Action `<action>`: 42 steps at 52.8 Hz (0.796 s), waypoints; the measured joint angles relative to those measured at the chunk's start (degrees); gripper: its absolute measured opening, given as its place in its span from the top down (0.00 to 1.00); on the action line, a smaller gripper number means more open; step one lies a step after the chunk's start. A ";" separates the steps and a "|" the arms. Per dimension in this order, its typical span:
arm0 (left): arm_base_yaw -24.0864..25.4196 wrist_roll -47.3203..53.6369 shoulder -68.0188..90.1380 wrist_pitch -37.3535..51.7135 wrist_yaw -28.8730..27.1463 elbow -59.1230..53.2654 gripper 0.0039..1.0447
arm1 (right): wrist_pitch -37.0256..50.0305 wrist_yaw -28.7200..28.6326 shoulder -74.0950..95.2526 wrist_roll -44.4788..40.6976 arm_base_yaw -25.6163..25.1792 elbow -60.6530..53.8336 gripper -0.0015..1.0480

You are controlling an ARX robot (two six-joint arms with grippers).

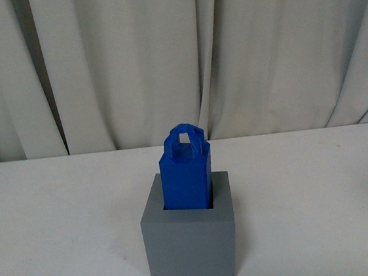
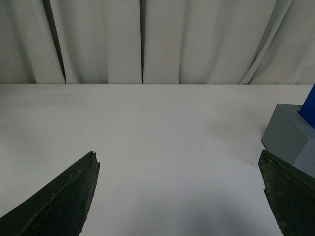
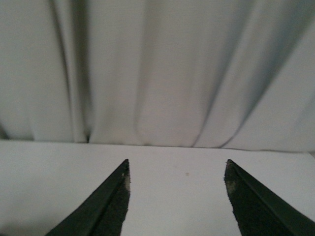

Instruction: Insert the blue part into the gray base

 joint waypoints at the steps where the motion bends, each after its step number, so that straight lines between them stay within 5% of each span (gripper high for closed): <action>1: 0.00 0.00 0.00 0.00 0.00 0.00 0.06 | 1.62 0.24 -0.87 1.16 -0.48 -1.64 0.48; 19: 0.00 0.00 0.00 0.00 0.13 0.00 0.06 | 8.24 -4.17 -10.56 4.70 -4.72 -18.75 0.99; 42: 0.00 0.00 0.00 0.00 0.17 0.00 0.06 | 6.93 -10.88 -24.20 5.09 -12.02 -30.97 0.98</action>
